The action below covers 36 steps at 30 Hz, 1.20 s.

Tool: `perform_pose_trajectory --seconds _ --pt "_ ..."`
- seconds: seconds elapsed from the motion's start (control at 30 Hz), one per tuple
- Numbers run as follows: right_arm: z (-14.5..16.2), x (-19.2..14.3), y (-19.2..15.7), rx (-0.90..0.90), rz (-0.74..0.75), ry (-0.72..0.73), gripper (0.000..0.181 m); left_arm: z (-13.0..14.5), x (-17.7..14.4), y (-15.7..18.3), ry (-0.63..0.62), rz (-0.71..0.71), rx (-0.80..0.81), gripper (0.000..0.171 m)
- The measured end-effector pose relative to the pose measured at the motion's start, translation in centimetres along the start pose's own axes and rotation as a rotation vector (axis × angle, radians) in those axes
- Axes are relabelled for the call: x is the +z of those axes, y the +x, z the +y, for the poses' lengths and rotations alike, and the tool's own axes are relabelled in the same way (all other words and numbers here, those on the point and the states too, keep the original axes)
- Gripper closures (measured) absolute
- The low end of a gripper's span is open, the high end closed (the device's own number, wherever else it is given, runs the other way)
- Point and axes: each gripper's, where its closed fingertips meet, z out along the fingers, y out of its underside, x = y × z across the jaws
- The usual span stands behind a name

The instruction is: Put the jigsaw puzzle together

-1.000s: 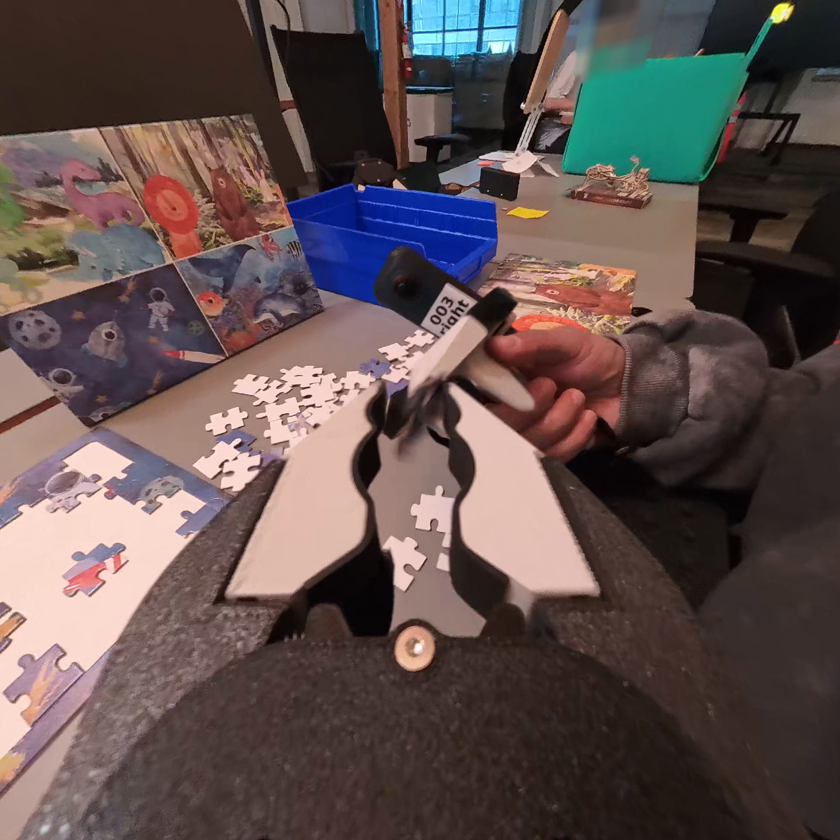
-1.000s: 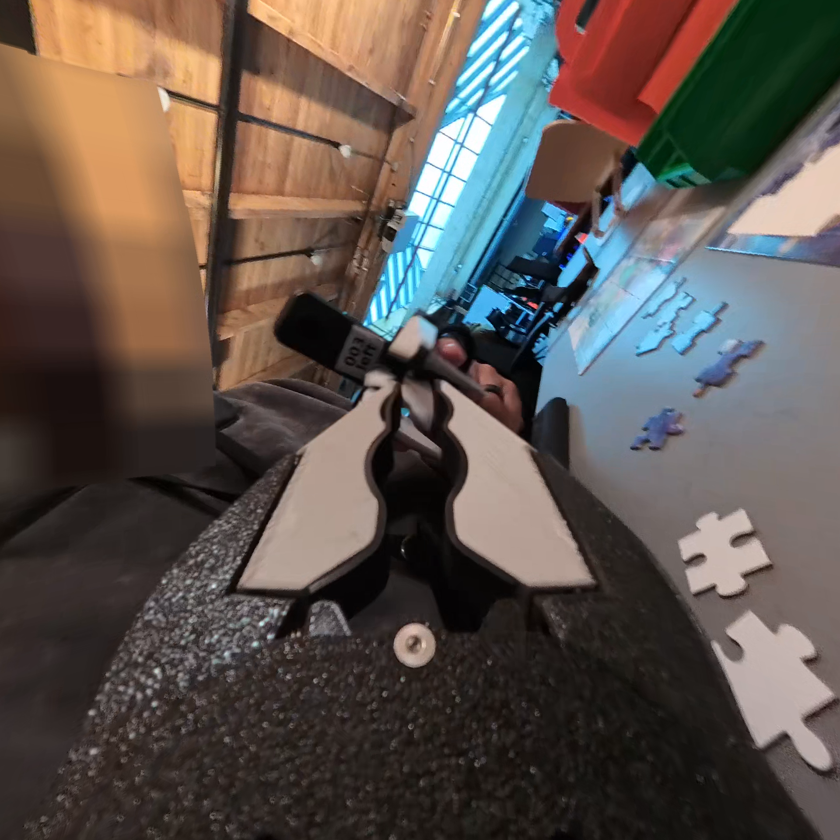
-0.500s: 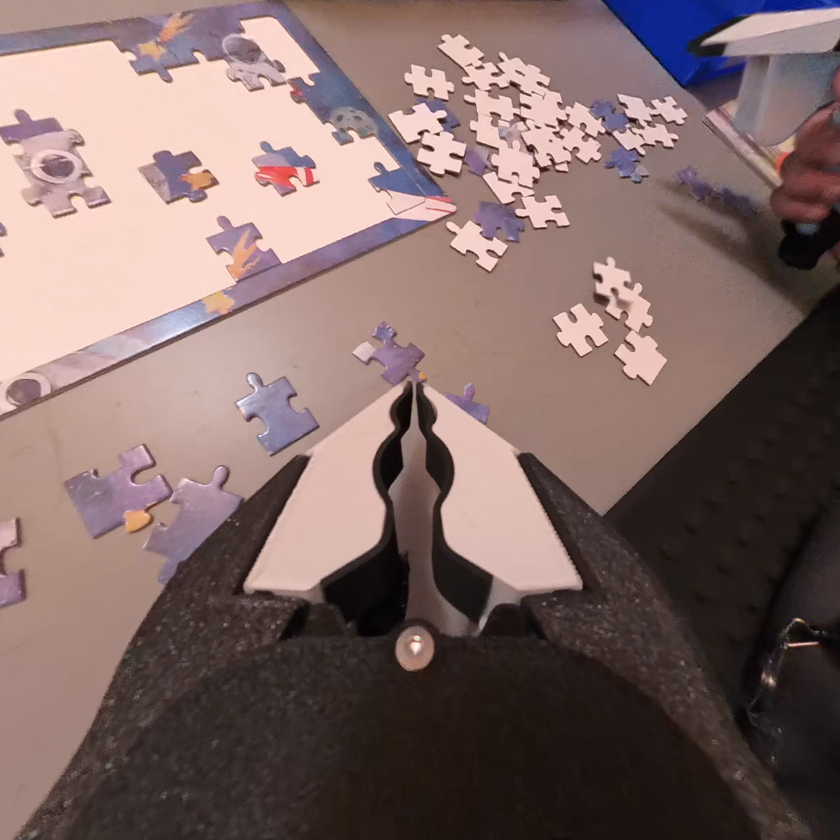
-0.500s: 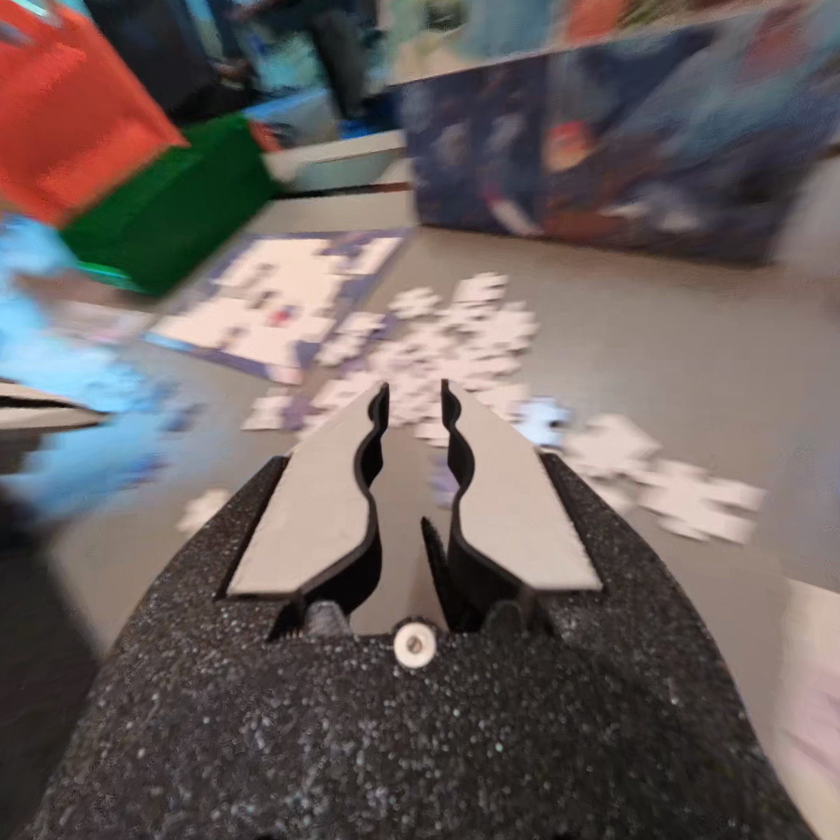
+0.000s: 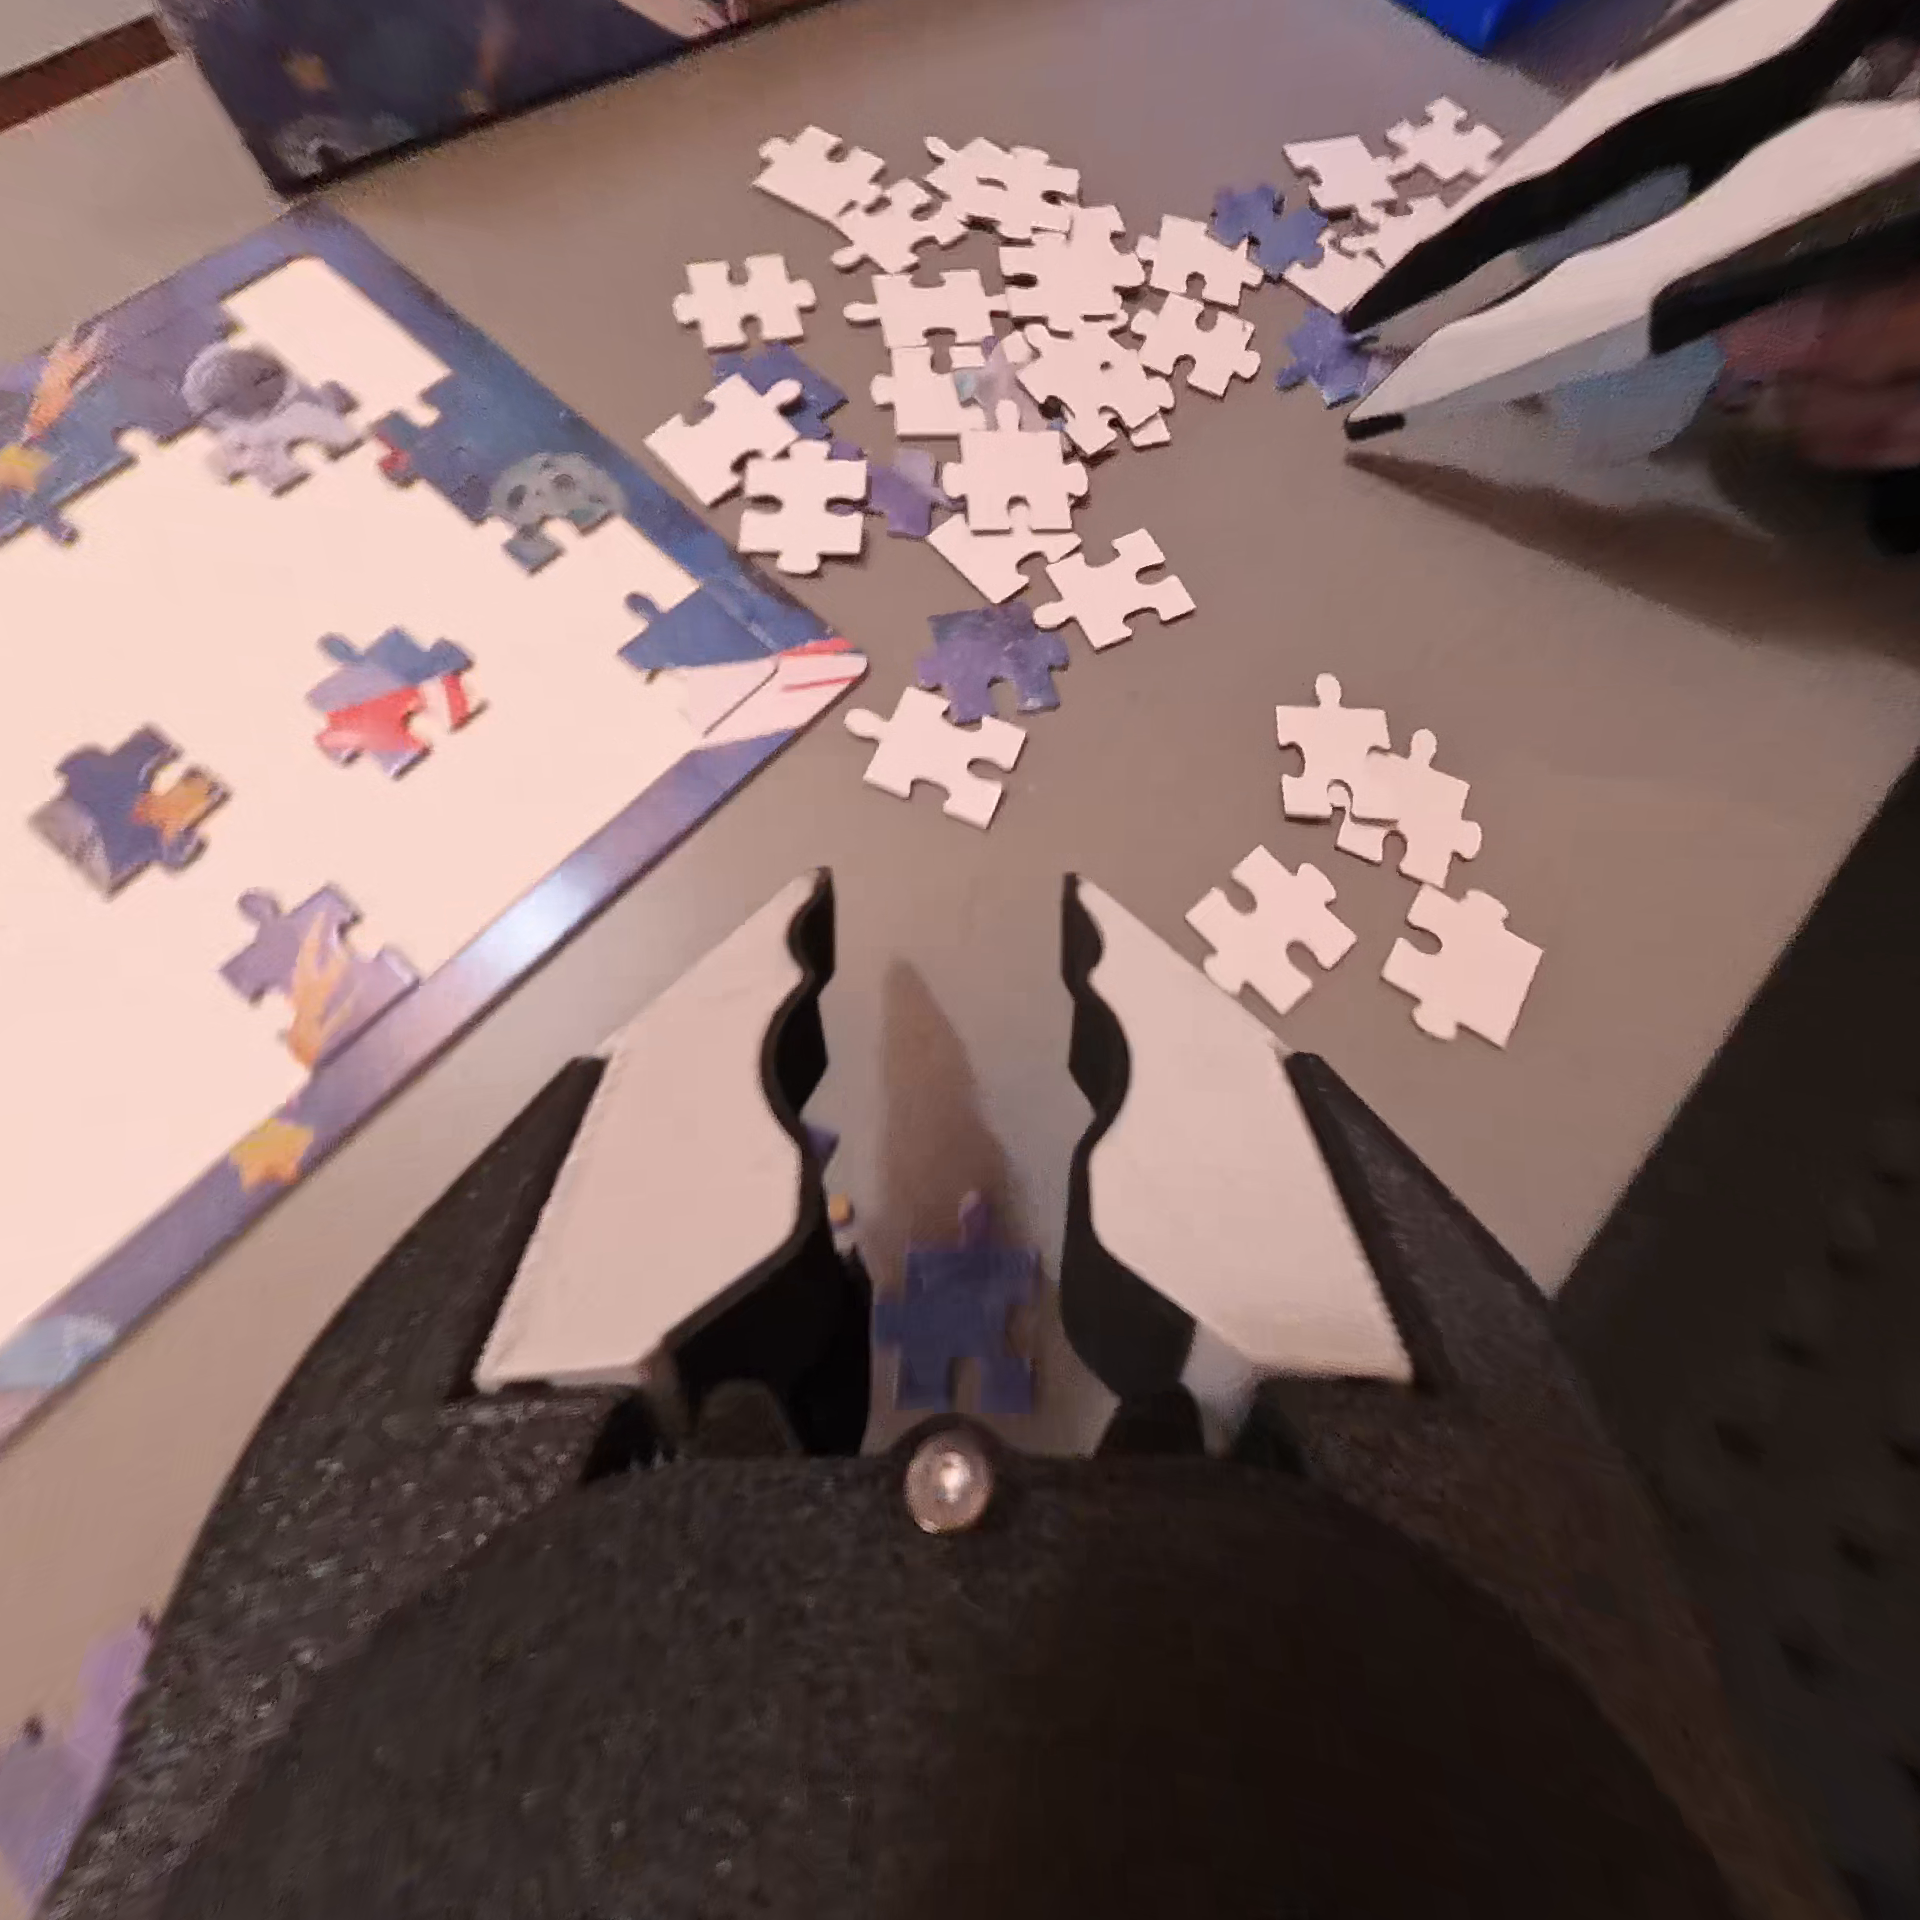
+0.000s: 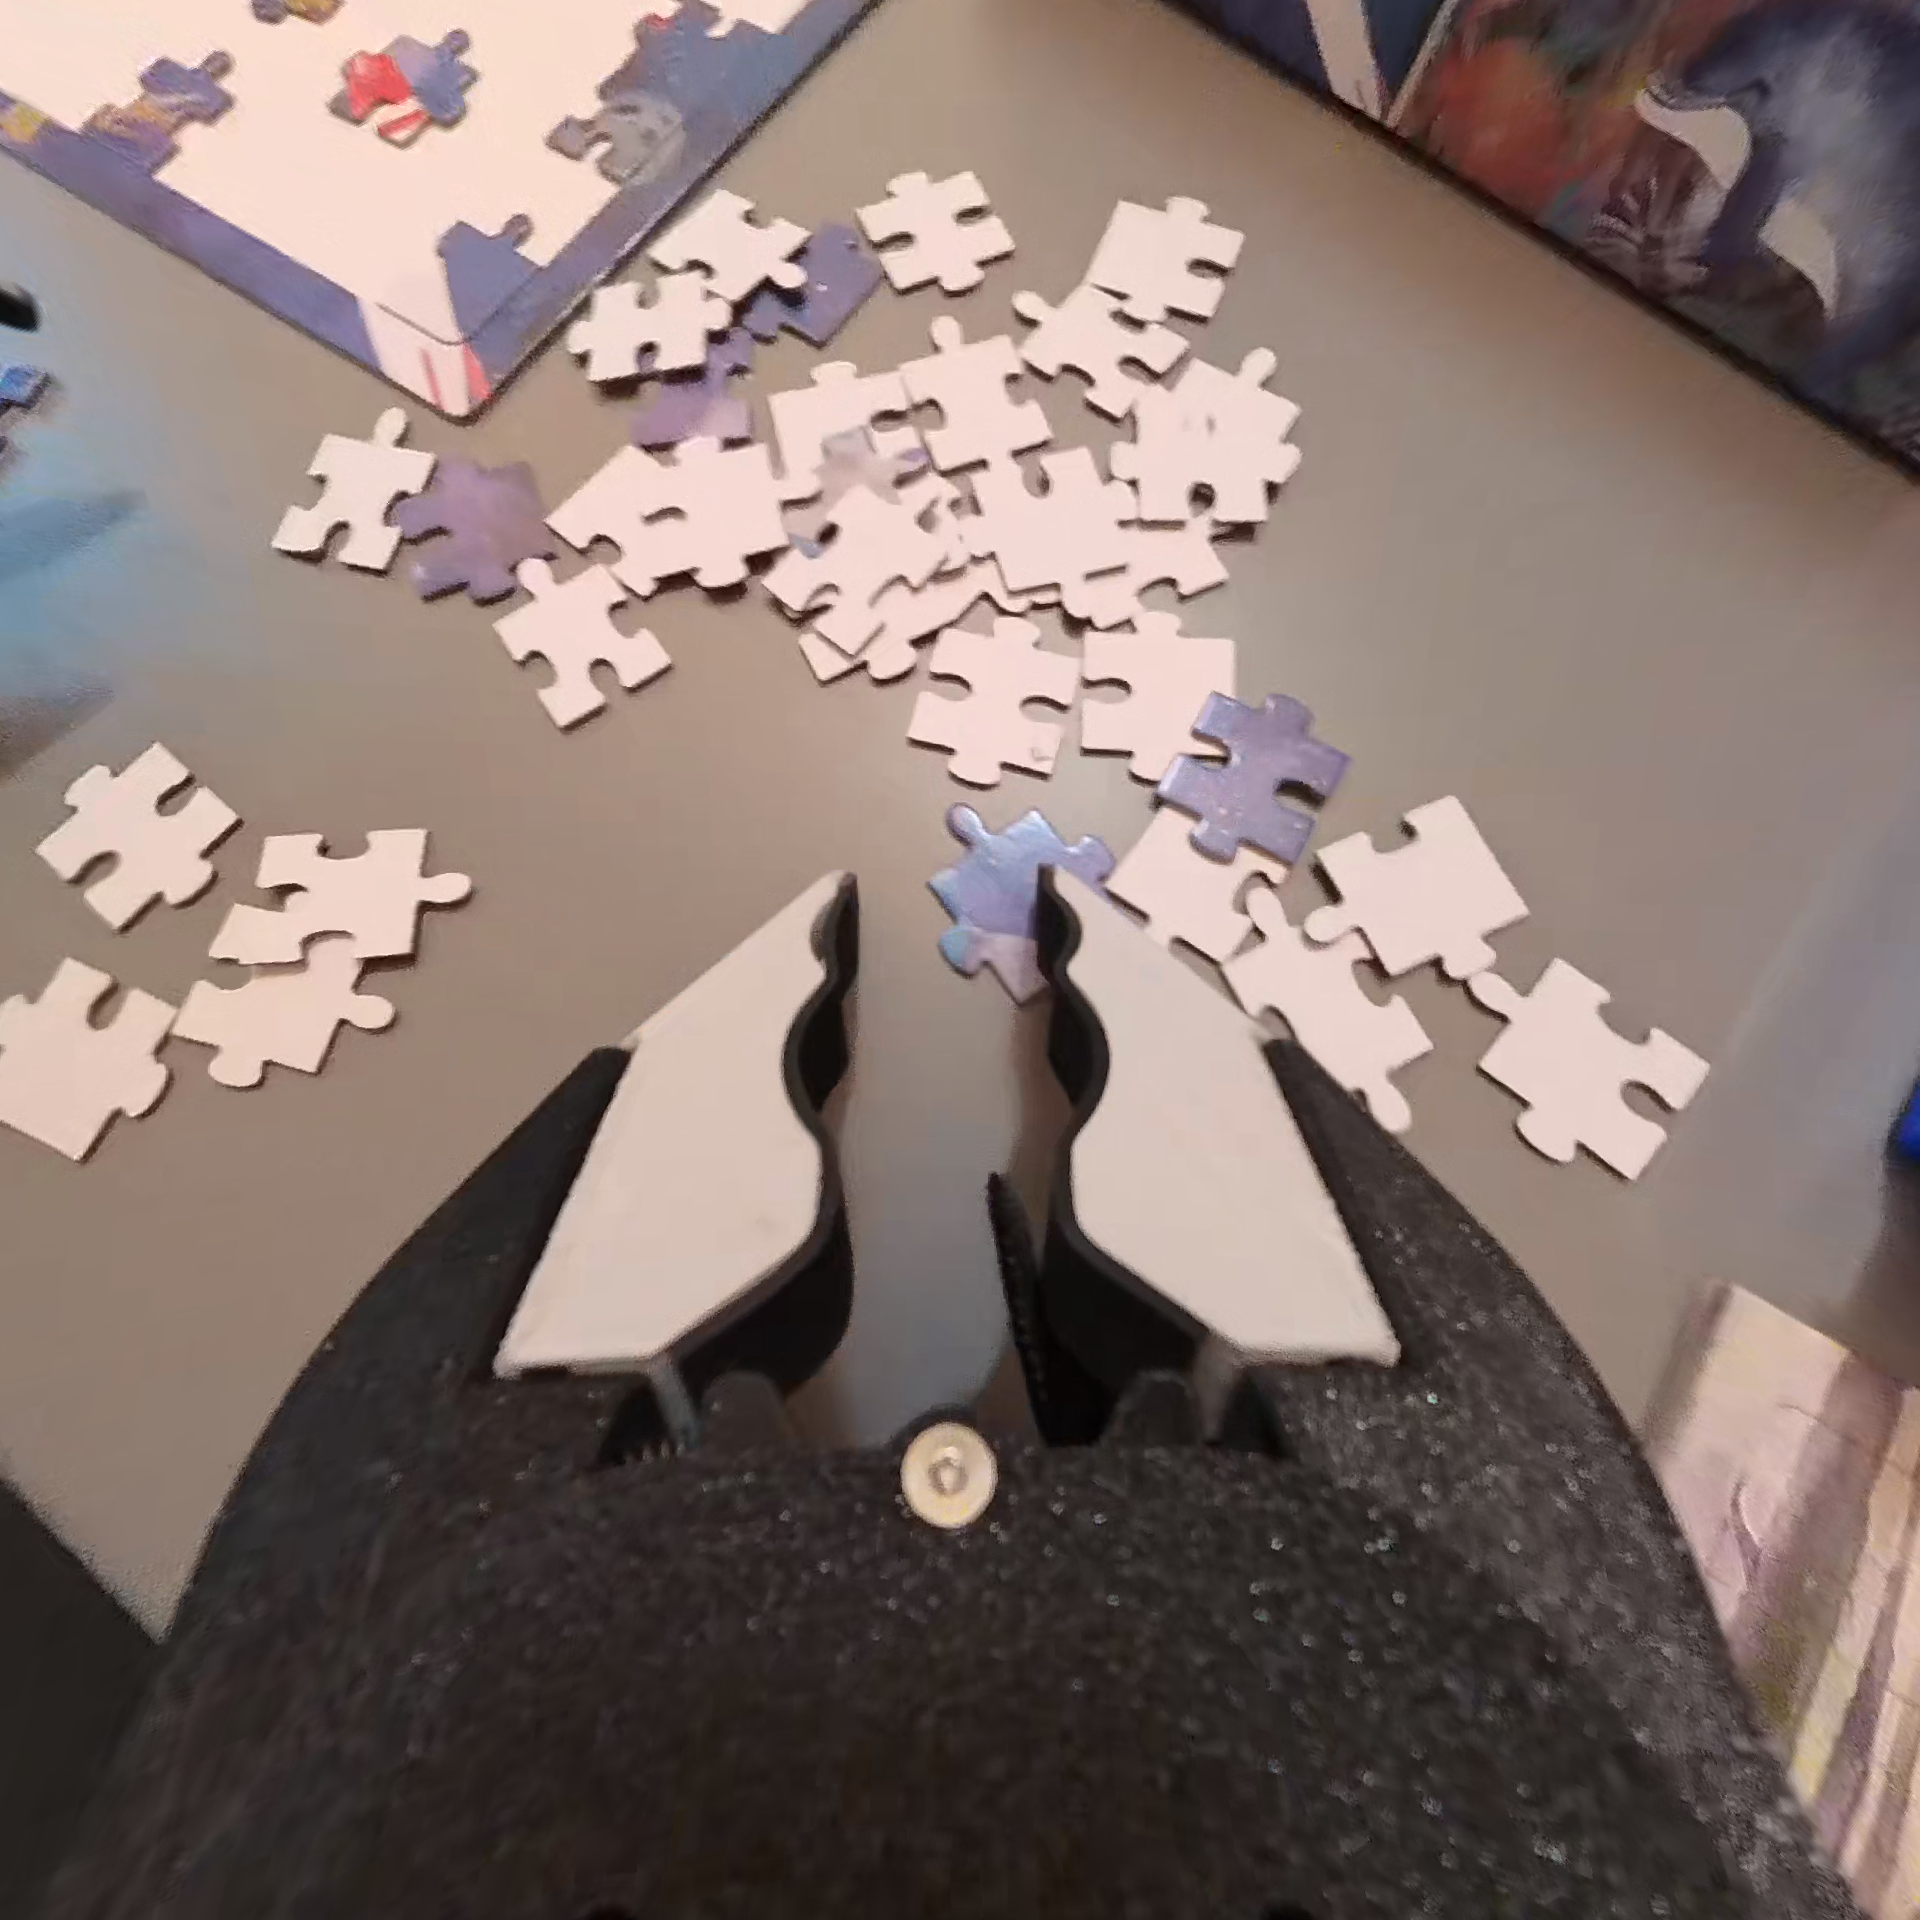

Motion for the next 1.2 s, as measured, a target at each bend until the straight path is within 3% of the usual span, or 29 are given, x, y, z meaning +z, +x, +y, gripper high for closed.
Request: perform_pose_trajectory --seconds 0.13,0.23,0.27,0.4,0.43,0.5,0.67,0.87,1.0,1.1,1.2 --pt "0.6 -0.7 1.5 0.061 0.023 0.01 0.145 -1.2 2.5 -0.2 -0.037 0.036 -0.052 0.118" --pt "0.8 -0.4 1.1 0.041 0.011 0.001 0.141 -0.6 3.5 -0.4 -0.073 0.054 -0.059 0.118" --pt "0.8 -0.3 0.8 0.018 0.007 -0.002 0.148 -0.4 3.7 -0.3 -0.077 0.06 -0.054 0.118" --pt "0.7 -0.1 -1.7 -0.071 -0.09 -0.002 0.155 -0.7 4.4 0.3 -0.06 0.103 -0.074 0.123" --pt "0.8 -0.2 -3.0 -0.092 -0.155 -0.004 0.166 -0.7 4.5 0.2 -0.063 0.094 -0.066 0.124" --pt "1.0 -0.3 -5.0 -0.135 -0.245 -0.007 0.172 -0.6 4.6 -0.1 -0.061 0.07 -0.038 0.129" --pt "0.7 -0.3 -5.7 -0.176 -0.242 0.005 0.163 -0.2 4.4 -0.4 -0.07 0.009 0.043 0.14" --pt "-1.1 0.5 -7.9 -0.184 -0.256 0.036 0.152 0.4 3.6 0.4 -0.071 0.047 0.03 0.149" --pt "-2.9 0.8 -10.8 -0.261 -0.304 0.09 0.147 -0.7 2.2 1.5 0.011 0.183 -0.111 0.149" --pt "-3.8 1.0 -12.2 -0.349 -0.308 0.119 0.136 -2.9 0.2 3.3 0.115 0.413 -0.295 0.148" --pt "-5.2 0.2 -13.6 -0.507 -0.249 0.21 0.134 -3.5 -1.2 4.8 0.125 0.616 -0.431 0.148"
